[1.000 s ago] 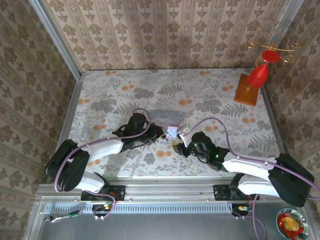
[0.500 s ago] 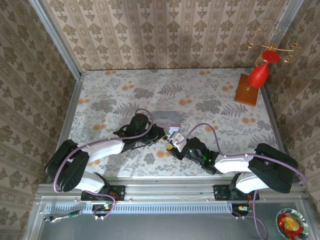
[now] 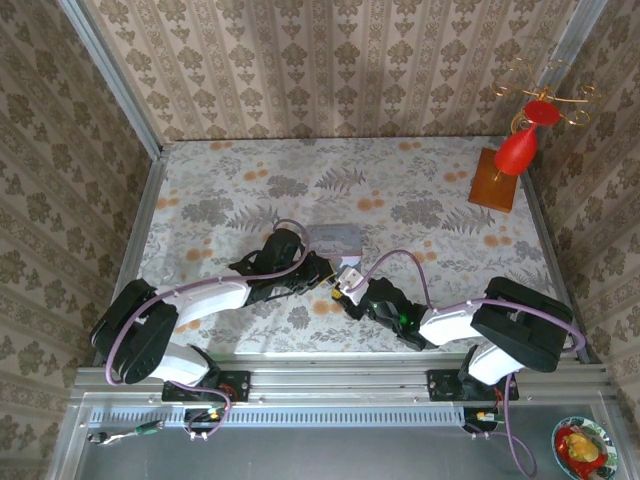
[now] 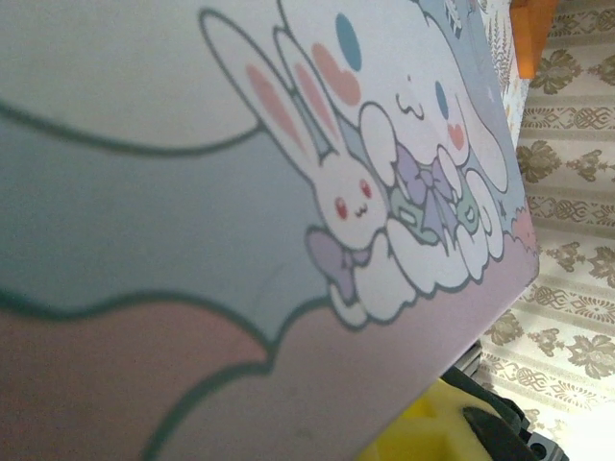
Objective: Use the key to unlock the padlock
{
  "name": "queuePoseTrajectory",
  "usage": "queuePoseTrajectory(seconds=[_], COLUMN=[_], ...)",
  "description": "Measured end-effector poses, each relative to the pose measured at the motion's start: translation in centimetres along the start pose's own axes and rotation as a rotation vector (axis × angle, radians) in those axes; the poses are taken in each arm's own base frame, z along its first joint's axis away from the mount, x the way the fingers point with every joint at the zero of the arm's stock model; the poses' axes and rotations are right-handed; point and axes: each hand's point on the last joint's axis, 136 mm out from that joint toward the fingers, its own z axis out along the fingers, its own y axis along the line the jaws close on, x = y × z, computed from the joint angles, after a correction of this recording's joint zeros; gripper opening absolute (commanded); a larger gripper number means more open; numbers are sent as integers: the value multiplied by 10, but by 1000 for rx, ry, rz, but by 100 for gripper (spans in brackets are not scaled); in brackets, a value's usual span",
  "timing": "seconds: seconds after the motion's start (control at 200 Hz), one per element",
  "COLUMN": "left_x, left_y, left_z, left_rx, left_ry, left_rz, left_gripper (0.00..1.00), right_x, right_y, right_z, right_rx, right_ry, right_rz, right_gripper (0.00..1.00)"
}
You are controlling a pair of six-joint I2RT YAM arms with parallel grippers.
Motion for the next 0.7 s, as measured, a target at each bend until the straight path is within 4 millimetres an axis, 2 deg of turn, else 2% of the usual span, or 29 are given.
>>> queuePoseTrajectory(seconds=[0.375, 0.455, 0.7], left_x=[0, -1, -3], left_y=[3, 3, 1], left_z=[0, 0, 0], left_rx=[-12, -14, -13], left_ry=[-5, -10, -19], left_rz=[-2, -2, 10], left_gripper=[0, 0, 0], right_x=[-2, -2, -3], right_y=[1, 0, 2], right_z=[8, 8, 8], right_rx=[24, 29, 23], right_ry=[-6, -10, -12], right_rz=[1, 6, 59], right_gripper=[25, 19, 15])
